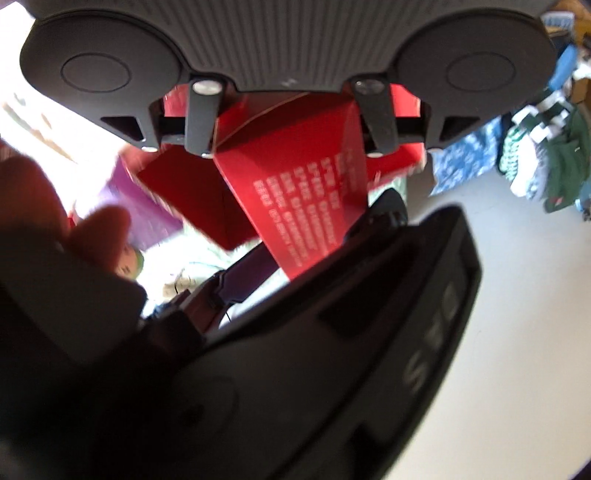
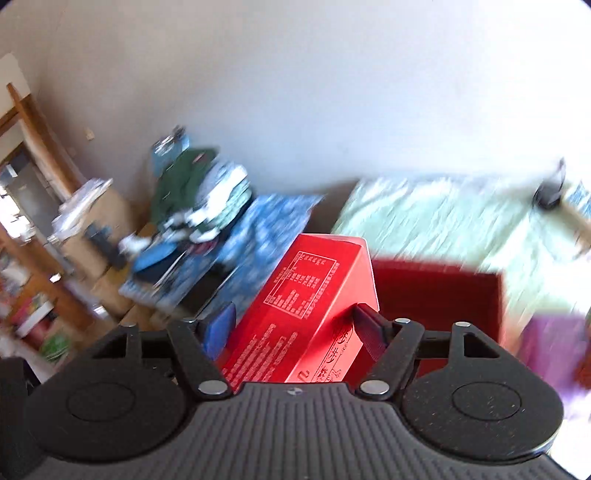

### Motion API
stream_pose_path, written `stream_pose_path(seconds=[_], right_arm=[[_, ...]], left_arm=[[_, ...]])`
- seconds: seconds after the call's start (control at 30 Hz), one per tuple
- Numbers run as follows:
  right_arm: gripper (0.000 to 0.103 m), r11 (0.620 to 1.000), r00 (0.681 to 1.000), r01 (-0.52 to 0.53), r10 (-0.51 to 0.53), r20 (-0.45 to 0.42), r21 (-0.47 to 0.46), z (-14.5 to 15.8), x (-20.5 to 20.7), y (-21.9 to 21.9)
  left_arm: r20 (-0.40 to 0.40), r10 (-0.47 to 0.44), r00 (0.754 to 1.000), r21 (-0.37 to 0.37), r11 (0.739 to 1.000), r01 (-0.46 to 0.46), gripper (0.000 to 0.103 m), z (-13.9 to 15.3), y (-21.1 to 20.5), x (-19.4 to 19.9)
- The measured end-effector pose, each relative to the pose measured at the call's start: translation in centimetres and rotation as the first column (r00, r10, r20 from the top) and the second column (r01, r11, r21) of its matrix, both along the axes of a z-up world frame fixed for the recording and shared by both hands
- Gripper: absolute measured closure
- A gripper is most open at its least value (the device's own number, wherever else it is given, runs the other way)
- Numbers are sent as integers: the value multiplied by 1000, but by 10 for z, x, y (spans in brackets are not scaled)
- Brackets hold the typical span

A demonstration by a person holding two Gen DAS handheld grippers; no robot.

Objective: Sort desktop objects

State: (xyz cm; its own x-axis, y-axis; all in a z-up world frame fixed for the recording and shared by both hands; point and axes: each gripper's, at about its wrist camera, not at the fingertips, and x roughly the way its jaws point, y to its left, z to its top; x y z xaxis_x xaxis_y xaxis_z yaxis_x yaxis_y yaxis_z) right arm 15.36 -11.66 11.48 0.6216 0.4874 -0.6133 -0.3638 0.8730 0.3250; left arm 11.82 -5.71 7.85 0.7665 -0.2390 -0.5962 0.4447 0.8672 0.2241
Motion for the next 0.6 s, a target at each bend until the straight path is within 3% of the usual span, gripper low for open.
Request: stream_pose_path(seconds=[0.07, 0.23, 0.6], right_arm=[[33, 999, 1000, 22, -22, 11, -28, -9, 25, -4], [35, 998, 995, 41, -46, -89, -53, -48, 71, -9], [36, 997, 970, 32, -47, -239, -64, -92, 94, 13]], left_arm=[[-29, -4, 1000, -7, 1000, 4, 54, -7, -5, 30], [-128, -4, 992, 13, 1000, 5, 53, -44, -14, 71], [-271, 24, 962, 6, 1000, -23, 53, -85, -2, 92]])
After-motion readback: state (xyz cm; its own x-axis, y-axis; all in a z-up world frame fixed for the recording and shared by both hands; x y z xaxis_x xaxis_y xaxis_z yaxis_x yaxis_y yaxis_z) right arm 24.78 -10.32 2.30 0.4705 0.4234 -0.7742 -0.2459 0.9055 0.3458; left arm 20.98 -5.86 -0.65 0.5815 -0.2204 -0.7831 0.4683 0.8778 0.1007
